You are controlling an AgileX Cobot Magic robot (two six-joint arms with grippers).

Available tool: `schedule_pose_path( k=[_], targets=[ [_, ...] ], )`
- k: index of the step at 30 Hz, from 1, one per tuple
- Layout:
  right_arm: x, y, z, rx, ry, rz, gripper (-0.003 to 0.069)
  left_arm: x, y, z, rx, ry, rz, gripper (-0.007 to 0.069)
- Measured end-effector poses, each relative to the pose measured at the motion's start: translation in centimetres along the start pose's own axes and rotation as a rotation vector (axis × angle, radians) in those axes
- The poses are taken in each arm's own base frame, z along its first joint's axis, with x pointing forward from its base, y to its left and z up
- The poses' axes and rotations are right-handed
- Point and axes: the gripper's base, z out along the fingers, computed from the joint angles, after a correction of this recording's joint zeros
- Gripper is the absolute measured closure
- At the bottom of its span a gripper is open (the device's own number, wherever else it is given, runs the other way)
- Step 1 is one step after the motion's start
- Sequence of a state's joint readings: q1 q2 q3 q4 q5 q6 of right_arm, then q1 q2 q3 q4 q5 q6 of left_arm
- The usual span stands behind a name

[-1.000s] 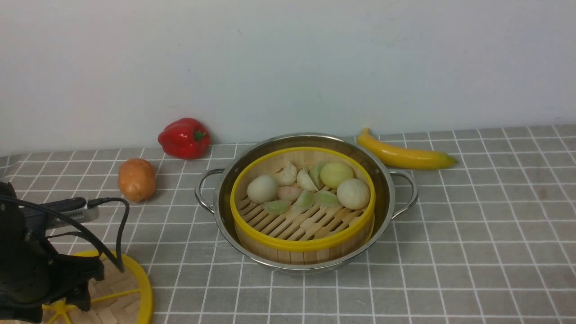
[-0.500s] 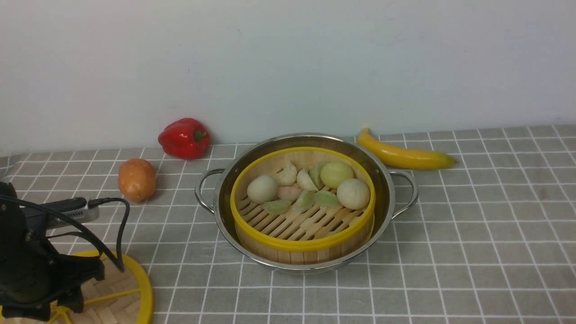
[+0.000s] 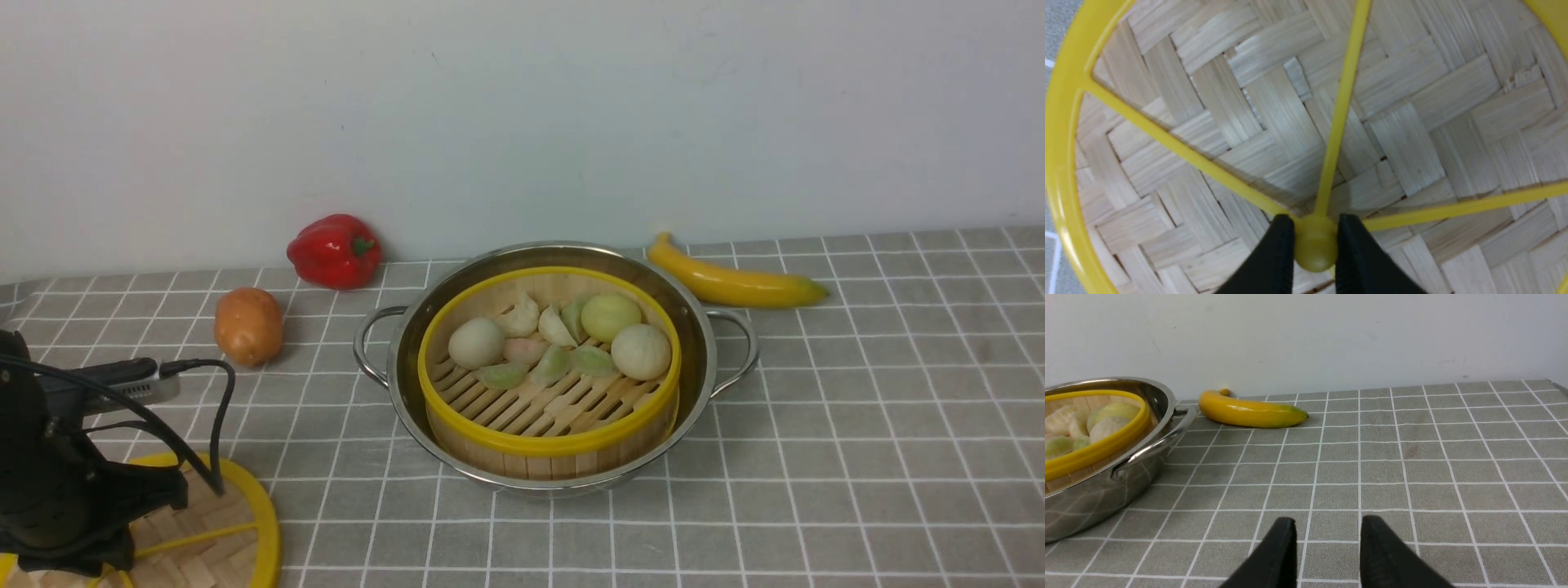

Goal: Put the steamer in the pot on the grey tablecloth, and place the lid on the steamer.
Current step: 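Grasp the bamboo steamer lid lying on the table by its centre knob, then place the yellow bamboo steamer lid onto the steamer in the pot with the left gripper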

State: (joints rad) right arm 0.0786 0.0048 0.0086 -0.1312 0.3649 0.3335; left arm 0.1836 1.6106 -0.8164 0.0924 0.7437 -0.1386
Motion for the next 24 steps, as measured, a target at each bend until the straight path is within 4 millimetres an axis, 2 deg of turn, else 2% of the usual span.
schedule_pose_path(
  k=[3, 6, 7, 8, 9, 11, 12, 13, 15, 18, 21, 23, 24],
  targets=[
    [0.0, 0.0, 0.0, 0.000, 0.000, 0.000, 0.0419, -0.2, 0.1, -0.7, -0.004, -0.019, 0.032, 0.0508],
    [0.0, 0.0, 0.0, 0.000, 0.000, 0.000, 0.0419, -0.9, 0.4, -3.5, -0.023, -0.094, 0.112, 0.0508],
    [0.0, 0.0, 0.0, 0.000, 0.000, 0.000, 0.0419, -0.9, 0.4, -3.6, -0.024, -0.099, 0.112, 0.0508],
    [0.0, 0.0, 0.0, 0.000, 0.000, 0.000, 0.0419, -1.2, 0.5, -5.9, -0.027, -0.153, 0.176, 0.0508],
    [0.0, 0.0, 0.0, 0.000, 0.000, 0.000, 0.0419, -1.4, 0.5, -7.3, -0.023, -0.189, 0.208, 0.0508],
    [0.0, 0.0, 0.0, 0.000, 0.000, 0.002, 0.0419, -1.5, 0.4, -8.5, -0.013, -0.220, 0.231, 0.0508],
    [0.0, 0.0, 0.0, 0.000, 0.000, 0.002, 0.0419, -1.8, 0.3, -10.2, 0.008, -0.266, 0.259, 0.0508],
    [0.0, 0.0, 0.0, 0.000, 0.000, 0.002, 0.0419, -1.8, 0.3, -10.4, 0.011, -0.272, 0.263, 0.0508],
    [0.0, 0.0, 0.0, 0.000, 0.000, 0.002, 0.0419, -2.3, -0.3, -13.2, 0.073, -0.341, 0.318, 0.0508],
    [0.0, 0.0, 0.0, 0.000, 0.000, 0.002, 0.0419, -2.9, -1.2, -15.5, 0.170, -0.382, 0.390, 0.0508],
    [0.0, 0.0, 0.0, 0.000, 0.000, 0.002, 0.0419, -3.3, -2.3, -16.7, 0.242, -0.408, 0.497, 0.0508],
    [0.0, 0.0, 0.0, 0.000, 0.000, 0.003, 0.0419, -3.9, -4.2, -17.5, 0.273, -0.428, 0.645, 0.0508],
    [0.0, 0.0, 0.0, 0.000, 0.000, 0.003, 0.0419, -3.9, -4.3, -17.6, 0.272, -0.432, 0.661, 0.0508]
  ],
)
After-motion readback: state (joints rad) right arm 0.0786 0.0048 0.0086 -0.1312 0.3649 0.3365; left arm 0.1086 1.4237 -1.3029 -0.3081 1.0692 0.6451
